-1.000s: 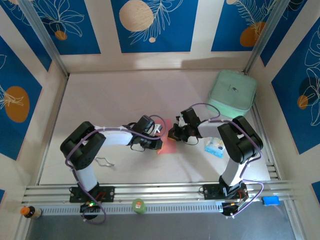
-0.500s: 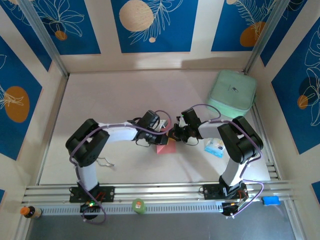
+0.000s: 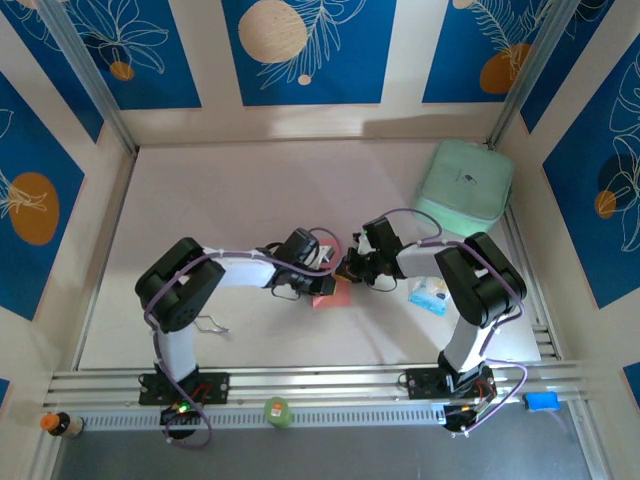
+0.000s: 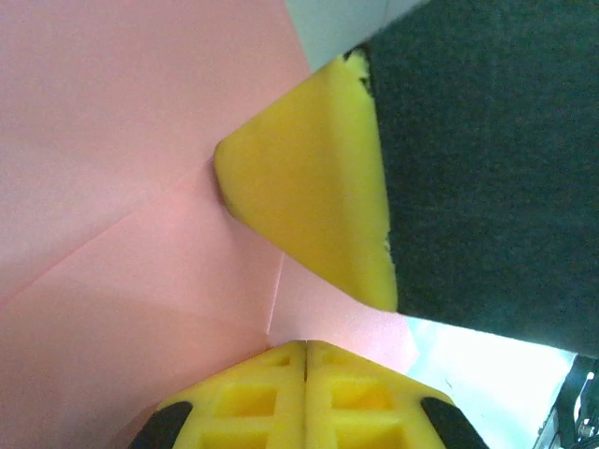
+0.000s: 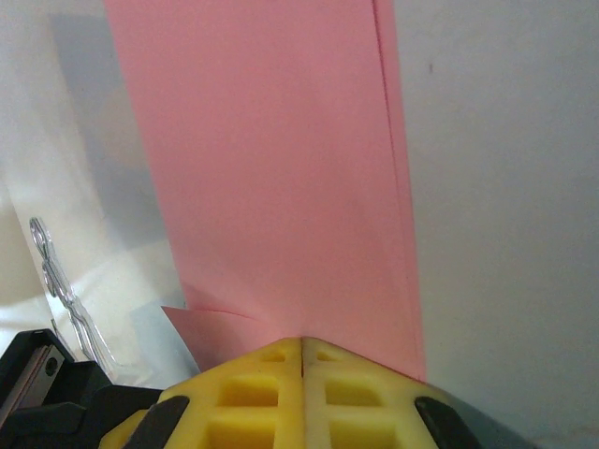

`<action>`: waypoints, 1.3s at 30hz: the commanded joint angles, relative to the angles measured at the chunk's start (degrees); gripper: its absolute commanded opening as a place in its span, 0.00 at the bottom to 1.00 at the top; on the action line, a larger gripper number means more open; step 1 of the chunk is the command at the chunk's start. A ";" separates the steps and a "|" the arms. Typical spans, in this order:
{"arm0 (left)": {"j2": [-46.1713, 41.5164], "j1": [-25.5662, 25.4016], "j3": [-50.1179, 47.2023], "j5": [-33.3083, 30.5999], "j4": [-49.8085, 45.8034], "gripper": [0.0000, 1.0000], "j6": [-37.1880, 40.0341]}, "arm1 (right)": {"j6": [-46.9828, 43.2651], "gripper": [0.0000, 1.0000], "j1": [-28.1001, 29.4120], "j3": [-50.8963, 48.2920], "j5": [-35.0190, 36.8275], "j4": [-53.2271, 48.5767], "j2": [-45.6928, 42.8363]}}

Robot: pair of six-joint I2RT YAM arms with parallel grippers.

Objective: Fold a paper plane with a square sheet of paper (pick it up from the middle)
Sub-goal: Fold the triangle a second time at the center of the table.

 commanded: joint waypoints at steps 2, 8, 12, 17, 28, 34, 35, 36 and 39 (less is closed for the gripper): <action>-1.56 -0.46 -2.96 -0.61 -4.87 0.07 -0.08 | -0.41 0.00 -0.66 -2.44 3.30 -5.44 1.20; -3.16 -0.36 -4.99 0.46 -2.27 0.08 -1.47 | -0.79 0.00 -0.70 -2.37 3.27 -5.79 1.03; -4.44 -0.19 -3.97 1.61 0.13 0.09 -3.11 | -0.74 0.00 -0.75 -2.43 3.31 -5.95 0.74; -4.31 0.28 -0.43 0.09 -1.01 0.06 -3.83 | -0.78 0.00 -0.83 -2.57 3.50 -5.90 0.57; 0.89 1.62 -0.14 -0.81 4.12 0.08 -7.48 | -0.64 0.00 -0.83 -2.81 3.24 -5.60 0.66; 0.51 1.58 -3.27 -2.77 1.36 0.08 -9.21 | -0.70 0.00 -0.83 -2.90 3.30 -5.80 0.65; 0.21 1.59 -4.08 -2.82 1.28 0.08 -9.64 | -0.77 0.00 -0.84 -2.96 3.32 -5.84 0.57; -0.07 1.61 -4.69 -2.75 1.40 0.08 -9.87 | -0.77 0.00 -0.88 -3.06 3.47 -5.80 0.53; -0.79 1.58 -5.79 -1.63 2.03 0.08 -9.97 | -0.73 0.00 -1.09 -3.22 3.85 -6.04 0.40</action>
